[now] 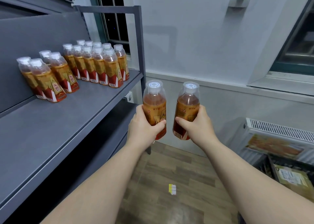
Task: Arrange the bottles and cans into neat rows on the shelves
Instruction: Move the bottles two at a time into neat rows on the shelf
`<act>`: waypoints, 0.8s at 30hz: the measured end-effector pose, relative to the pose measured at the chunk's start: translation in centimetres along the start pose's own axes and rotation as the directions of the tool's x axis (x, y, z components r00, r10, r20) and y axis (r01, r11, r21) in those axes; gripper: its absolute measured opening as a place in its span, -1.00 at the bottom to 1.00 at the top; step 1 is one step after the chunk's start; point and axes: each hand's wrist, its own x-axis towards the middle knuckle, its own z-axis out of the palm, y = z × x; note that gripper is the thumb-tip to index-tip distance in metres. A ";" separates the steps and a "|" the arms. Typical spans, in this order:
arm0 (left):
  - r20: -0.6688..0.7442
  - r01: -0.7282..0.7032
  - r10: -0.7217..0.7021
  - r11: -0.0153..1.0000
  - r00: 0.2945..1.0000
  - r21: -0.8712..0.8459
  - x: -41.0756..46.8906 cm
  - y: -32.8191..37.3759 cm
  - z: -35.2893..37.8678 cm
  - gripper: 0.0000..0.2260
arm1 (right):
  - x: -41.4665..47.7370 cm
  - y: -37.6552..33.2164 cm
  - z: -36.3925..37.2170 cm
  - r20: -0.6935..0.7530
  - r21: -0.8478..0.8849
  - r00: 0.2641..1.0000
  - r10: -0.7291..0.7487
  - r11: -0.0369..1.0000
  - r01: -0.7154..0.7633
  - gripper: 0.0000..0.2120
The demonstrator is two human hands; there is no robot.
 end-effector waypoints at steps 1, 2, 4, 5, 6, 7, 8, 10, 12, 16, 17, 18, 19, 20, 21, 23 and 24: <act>-0.003 0.004 -0.004 1.000 1.000 0.008 1.0 -0.2 0.0 -0.36 | 1.1 0.0 0.6 0.011 0.001 1.000 -0.008 1.000 0.008 -0.40; -0.008 0.006 -0.006 1.000 1.000 0.010 2.1 -0.4 0.1 -0.36 | 2.2 -0.1 1.3 0.022 0.001 1.000 -0.017 1.000 0.017 -0.43; -0.018 0.008 -0.008 1.000 1.000 0.001 4.4 -0.8 0.1 -0.36 | 4.5 -0.4 2.7 0.036 0.006 0.999 -0.035 0.999 0.034 -0.47; -0.025 0.012 -0.012 1.000 1.000 -0.006 5.6 -1.0 0.0 -0.36 | 5.7 -0.7 3.4 0.038 0.012 0.998 -0.044 0.999 0.044 -0.48; -0.033 0.017 -0.018 1.000 0.999 -0.014 6.9 -1.2 -0.2 -0.36 | 6.9 -1.0 4.1 0.042 0.018 0.998 -0.051 0.999 0.050 -0.49; -0.042 0.025 -0.025 1.000 0.999 -0.020 8.2 -1.5 -0.4 -0.37 | 8.0 -1.5 4.8 0.050 0.019 0.997 -0.057 0.998 0.056 -0.49; -0.052 0.033 -0.034 0.999 0.998 -0.025 9.5 -1.9 -0.7 -0.37 | 9.1 -2.0 5.6 0.063 0.016 0.996 -0.064 0.998 0.063 -0.48; -0.070 0.048 -0.050 0.998 0.996 -0.028 11.9 -2.8 -1.5 -0.35 | 11.2 -3.0 7.2 0.087 0.017 0.993 -0.083 0.997 0.082 -0.48; -0.094 0.065 -0.068 0.997 0.993 -0.033 14.1 -3.9 -2.5 -0.32 | 13.3 -4.1 8.9 0.102 0.029 0.989 -0.106 0.994 0.103 -0.48; -0.185 0.090 -0.095 0.995 0.978 -0.032 17.3 -6.1 -4.9 -0.31 | 16.3 -5.9 13.1 0.179 0.058 0.972 -0.153 0.988 0.144 -0.48; -0.204 0.103 -0.106 0.994 0.973 -0.025 17.8 -6.7 -5.6 -0.31 | 16.8 -6.5 14.2 0.202 0.067 0.965 -0.165 0.986 0.154 -0.48; -0.223 0.121 -0.122 0.992 0.967 -0.021 18.3 -7.3 -6.3 -0.31 | 17.4 -6.9 15.3 0.225 0.076 0.958 -0.178 0.983 0.165 -0.48; -0.243 0.142 -0.142 0.990 0.960 -0.019 18.7 -7.9 -7.1 -0.31 | 17.8 -7.4 16.4 0.247 0.085 0.950 -0.193 0.981 0.177 -0.47; -0.264 0.163 -0.161 0.987 0.951 -0.014 19.0 -8.5 -7.9 -0.32 | 18.3 -8.0 17.4 0.269 0.094 0.941 -0.207 0.978 0.188 -0.47; -0.286 0.183 -0.178 0.983 0.942 -0.007 19.3 -9.1 -8.6 -0.33 | 18.6 -8.5 18.5 0.292 0.103 0.931 -0.221 0.975 0.199 -0.47; -0.337 0.222 -0.207 0.975 0.918 0.006 19.6 -10.2 -10.2 -0.33 | 19.3 -9.5 20.6 0.341 0.123 0.907 -0.247 0.968 0.218 -0.44; -0.370 0.242 -0.221 0.970 0.902 0.010 19.7 -10.7 -10.9 -0.32 | 19.7 -9.9 21.7 0.365 0.134 0.893 -0.264 0.964 0.230 -0.41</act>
